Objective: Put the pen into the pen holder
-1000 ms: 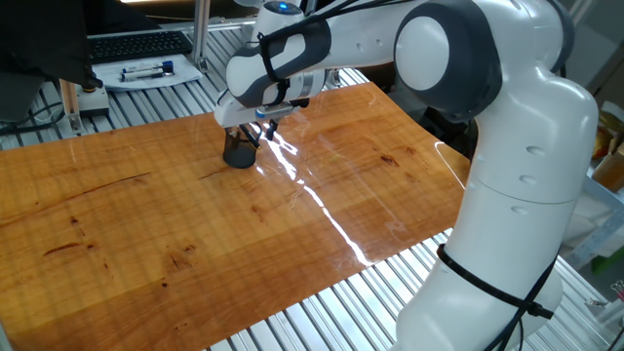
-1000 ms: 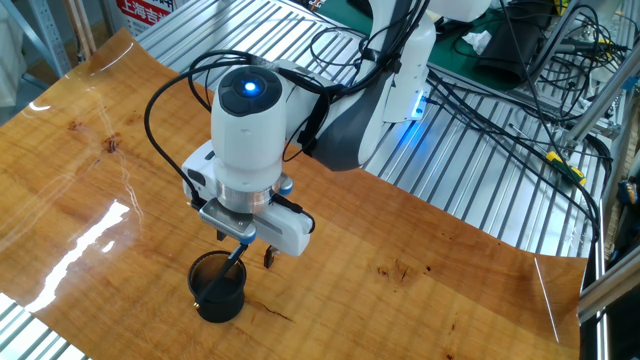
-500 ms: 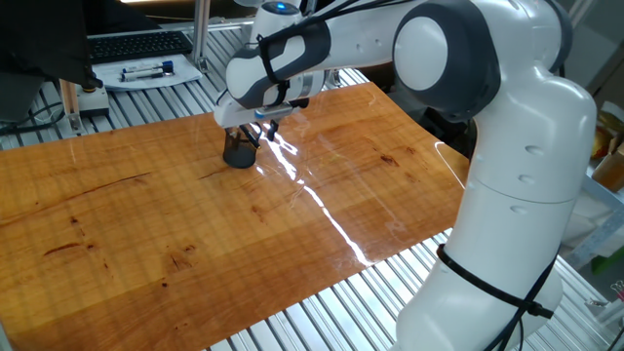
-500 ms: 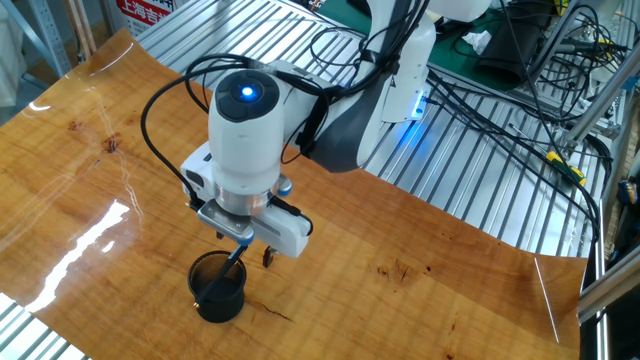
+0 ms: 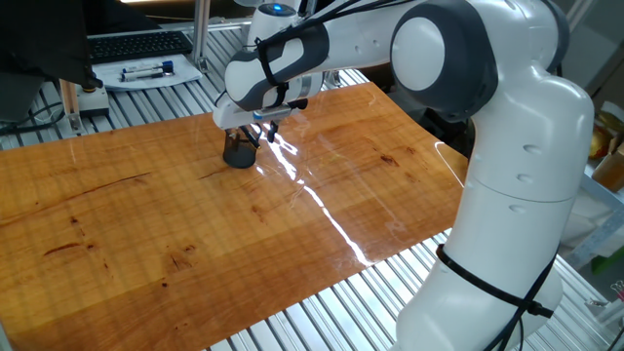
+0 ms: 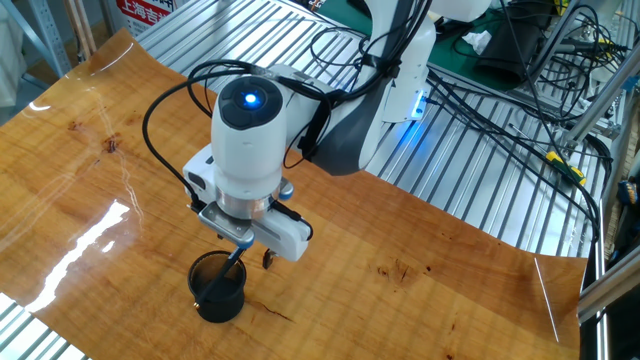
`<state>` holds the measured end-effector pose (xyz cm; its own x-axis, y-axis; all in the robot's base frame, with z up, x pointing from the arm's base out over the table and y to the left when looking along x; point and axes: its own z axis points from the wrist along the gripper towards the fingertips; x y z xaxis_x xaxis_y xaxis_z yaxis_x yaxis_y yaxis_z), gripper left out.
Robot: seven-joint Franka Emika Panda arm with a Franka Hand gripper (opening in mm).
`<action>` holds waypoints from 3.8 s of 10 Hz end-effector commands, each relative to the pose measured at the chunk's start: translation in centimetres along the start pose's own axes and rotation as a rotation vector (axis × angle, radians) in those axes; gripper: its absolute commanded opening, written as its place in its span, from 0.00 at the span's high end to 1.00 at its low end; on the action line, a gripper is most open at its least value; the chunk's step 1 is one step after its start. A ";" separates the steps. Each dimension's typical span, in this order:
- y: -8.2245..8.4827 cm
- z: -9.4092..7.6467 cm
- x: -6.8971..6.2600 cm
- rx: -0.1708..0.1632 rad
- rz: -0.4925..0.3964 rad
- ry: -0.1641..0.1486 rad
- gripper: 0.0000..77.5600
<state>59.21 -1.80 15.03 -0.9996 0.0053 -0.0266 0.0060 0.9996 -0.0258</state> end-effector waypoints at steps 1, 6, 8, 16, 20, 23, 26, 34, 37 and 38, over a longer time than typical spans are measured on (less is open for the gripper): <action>0.0 0.2 -0.1 0.005 0.000 0.000 0.00; 0.0 0.1 -0.1 0.007 -0.005 0.000 0.99; 0.0 0.1 -0.1 0.007 -0.005 0.000 0.99; 0.0 0.1 -0.1 0.007 -0.005 0.000 0.99; 0.0 0.1 -0.1 0.007 -0.005 0.000 0.99; -0.2 -4.3 -1.1 0.006 -0.024 0.072 0.99; 0.6 -5.7 -1.1 0.015 -0.011 0.119 0.99; 2.5 -7.5 2.4 0.038 0.093 0.244 0.99; 2.8 -8.5 2.6 0.043 0.114 0.339 0.99; 2.8 -8.6 2.6 0.046 0.117 0.356 0.99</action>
<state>56.44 1.08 23.09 -0.9466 0.1246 0.2974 0.1051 0.9912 -0.0809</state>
